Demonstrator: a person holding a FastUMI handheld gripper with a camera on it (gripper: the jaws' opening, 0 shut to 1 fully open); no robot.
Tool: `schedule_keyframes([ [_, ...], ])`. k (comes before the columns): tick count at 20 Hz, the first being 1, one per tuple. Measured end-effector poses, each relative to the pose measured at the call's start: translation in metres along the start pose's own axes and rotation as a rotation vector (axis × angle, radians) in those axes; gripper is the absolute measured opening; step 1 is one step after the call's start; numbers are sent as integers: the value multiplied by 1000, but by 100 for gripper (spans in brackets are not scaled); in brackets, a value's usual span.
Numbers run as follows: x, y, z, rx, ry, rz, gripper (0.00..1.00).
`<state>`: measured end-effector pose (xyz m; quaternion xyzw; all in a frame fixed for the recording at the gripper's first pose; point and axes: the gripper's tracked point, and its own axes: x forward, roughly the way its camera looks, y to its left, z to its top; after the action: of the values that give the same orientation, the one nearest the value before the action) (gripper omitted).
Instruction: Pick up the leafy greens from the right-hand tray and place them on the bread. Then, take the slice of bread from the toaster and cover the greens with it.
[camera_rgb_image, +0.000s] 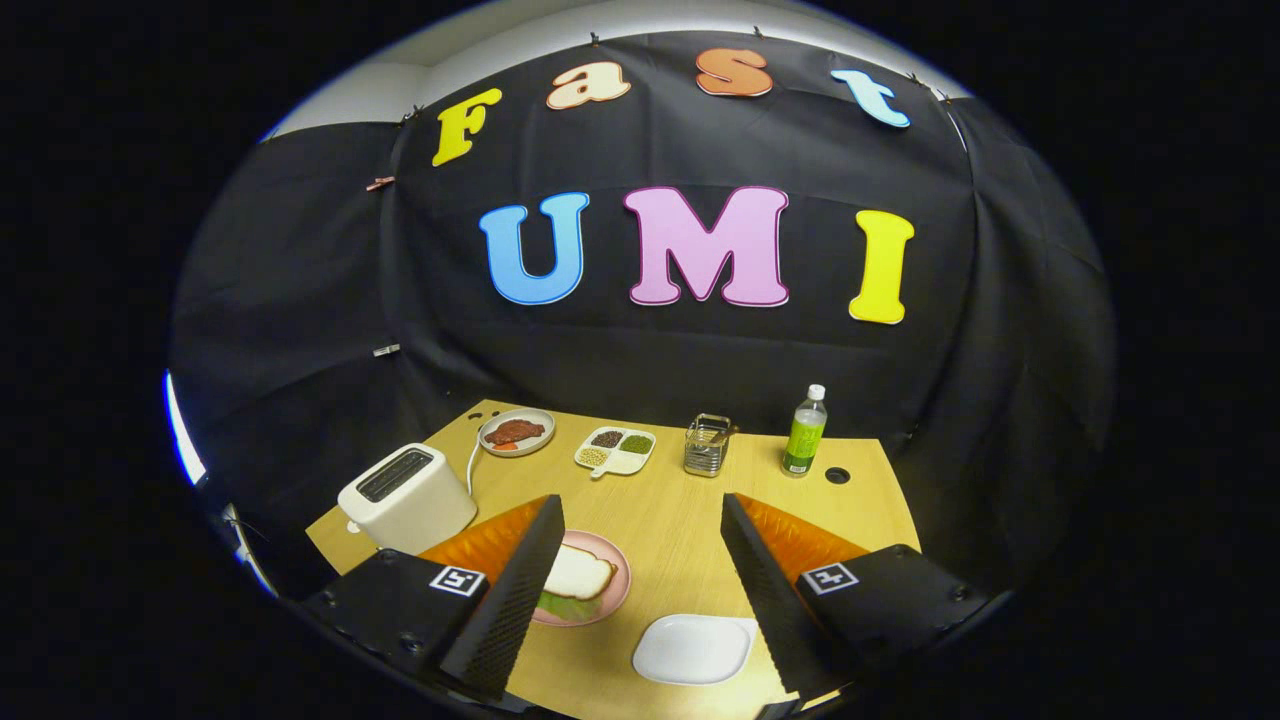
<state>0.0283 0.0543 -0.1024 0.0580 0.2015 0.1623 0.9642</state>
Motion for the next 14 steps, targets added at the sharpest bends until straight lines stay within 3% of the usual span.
schedule_keyframes([
  [6, -30, -18, 2, -32, -40, -5, 98],
  [14, -30, -17, 3, -74, -38, 28, 98],
])
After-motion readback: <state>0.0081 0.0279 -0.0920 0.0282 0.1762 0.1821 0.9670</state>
